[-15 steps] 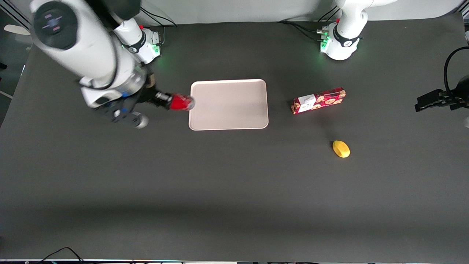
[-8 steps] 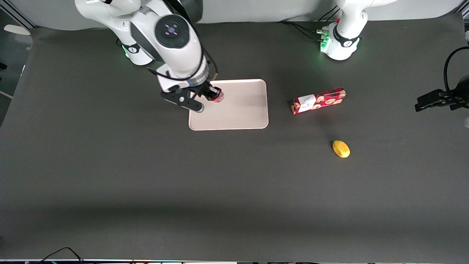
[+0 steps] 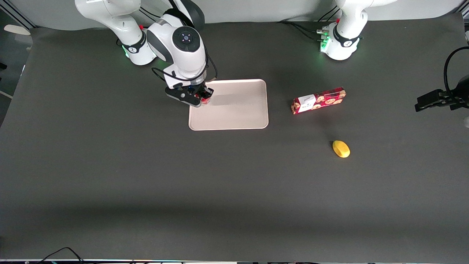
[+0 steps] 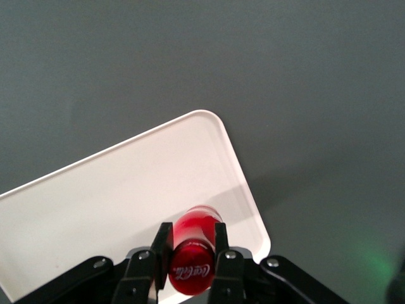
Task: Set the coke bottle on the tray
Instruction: 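Lower the bottle upright onto the tray and open the right gripper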
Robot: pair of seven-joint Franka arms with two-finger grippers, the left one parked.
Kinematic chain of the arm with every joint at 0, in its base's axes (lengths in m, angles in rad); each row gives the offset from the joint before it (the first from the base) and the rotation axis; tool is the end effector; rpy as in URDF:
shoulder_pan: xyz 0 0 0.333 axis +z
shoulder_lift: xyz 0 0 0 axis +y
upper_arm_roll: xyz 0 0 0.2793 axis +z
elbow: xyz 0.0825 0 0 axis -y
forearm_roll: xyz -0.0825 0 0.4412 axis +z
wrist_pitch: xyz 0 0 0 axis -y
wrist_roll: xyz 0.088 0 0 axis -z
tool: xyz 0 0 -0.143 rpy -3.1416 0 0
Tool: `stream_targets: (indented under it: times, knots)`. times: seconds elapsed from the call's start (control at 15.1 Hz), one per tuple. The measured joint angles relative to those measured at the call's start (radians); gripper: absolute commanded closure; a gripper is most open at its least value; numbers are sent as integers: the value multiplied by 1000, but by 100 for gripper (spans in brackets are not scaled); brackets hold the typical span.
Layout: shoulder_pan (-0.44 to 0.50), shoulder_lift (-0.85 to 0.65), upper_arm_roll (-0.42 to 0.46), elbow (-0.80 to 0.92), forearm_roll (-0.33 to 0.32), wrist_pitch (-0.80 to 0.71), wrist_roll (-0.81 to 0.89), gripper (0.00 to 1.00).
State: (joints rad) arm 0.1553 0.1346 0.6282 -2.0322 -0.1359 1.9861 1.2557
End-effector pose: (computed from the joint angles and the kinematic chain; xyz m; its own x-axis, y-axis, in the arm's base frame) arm 0.4284 0.4110 0.2778 0.9182 -0.3959 -0.0136 -0.3891 -0.9078 0.1564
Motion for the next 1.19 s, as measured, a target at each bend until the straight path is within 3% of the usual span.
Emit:
stream_targets:
  times: [0.26,0.4,0.66,0.79,0.99,1.19]
  knots:
    - [0,-46,1,-121,-21,113,37,100]
    - [0,-45,4,-144,-66,132,82,100]
    - [1,-46,9,-150,-81,143,107,97]
    - [1,-46,10,-150,-86,146,114,81]
    - [1,-46,10,-152,-106,148,122,24]
    - [0,-46,9,-152,-106,148,125,12]
